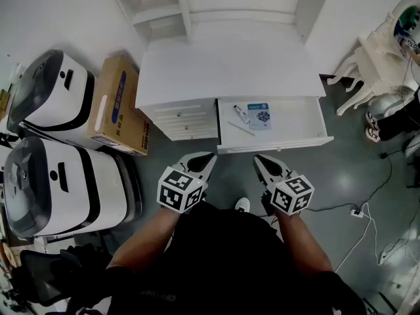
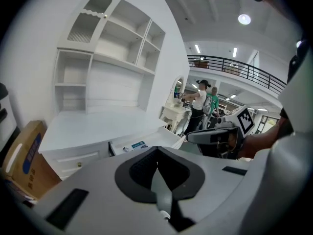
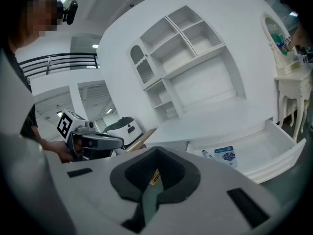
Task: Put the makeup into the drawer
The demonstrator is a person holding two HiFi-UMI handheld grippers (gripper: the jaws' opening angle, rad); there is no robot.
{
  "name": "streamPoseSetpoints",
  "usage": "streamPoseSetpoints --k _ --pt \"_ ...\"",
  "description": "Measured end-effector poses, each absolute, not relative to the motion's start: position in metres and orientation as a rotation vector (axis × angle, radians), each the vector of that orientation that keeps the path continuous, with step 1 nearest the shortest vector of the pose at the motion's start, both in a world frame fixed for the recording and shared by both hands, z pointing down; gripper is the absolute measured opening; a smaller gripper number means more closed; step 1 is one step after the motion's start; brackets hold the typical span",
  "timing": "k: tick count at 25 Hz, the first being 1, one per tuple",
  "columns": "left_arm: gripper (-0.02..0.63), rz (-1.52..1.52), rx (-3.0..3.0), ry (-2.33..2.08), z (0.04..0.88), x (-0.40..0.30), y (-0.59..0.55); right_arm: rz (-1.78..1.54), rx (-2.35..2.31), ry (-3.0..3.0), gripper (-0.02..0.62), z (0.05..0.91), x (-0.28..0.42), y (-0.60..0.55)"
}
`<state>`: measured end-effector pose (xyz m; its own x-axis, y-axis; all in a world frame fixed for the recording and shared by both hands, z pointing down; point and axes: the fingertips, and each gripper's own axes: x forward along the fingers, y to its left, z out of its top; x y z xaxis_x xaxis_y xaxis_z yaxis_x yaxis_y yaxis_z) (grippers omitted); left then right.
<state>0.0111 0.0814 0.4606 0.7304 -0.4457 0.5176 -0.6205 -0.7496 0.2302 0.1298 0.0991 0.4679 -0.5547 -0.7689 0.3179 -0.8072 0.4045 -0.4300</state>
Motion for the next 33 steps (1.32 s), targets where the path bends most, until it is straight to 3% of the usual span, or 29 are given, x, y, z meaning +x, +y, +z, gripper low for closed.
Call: streamPoseSetpoints --k 33 --pt "0.006 0.647 2.591 -0.662 0.470 -0.007 0.081 0.843 1.526 -2.474 0.028 0.481 0.094 0.111"
